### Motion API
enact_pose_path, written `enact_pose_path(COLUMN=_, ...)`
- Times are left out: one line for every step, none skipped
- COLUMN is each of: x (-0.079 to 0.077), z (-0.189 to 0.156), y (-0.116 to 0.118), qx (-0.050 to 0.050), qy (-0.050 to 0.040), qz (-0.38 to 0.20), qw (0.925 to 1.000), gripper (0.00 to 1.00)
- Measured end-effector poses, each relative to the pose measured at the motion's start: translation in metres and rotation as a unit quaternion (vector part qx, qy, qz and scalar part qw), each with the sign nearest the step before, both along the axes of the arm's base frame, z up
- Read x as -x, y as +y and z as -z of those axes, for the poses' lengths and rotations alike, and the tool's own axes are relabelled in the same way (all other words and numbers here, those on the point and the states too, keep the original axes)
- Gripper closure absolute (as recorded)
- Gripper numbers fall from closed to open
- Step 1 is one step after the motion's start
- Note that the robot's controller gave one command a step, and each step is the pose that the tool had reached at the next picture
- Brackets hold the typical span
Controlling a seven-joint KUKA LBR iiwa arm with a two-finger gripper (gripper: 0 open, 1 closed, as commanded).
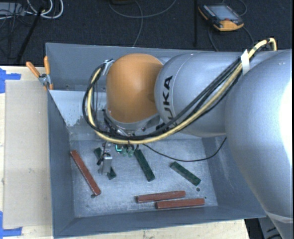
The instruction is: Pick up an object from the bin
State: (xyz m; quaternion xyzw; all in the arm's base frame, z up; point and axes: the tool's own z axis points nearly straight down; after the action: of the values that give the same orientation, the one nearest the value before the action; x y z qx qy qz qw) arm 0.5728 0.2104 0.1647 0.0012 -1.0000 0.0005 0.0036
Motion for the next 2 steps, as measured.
enact_pose_path(x=-0.033, z=0.100, y=-0.089, qx=0.002, qy=-0.0002, qz=-0.043, qw=0.9991, gripper=0.00)
enact_pose_path(x=-0.011, z=0.042, y=-0.135, qx=0.000, qy=-0.0045, qz=-0.013, qw=0.9999, gripper=0.00)
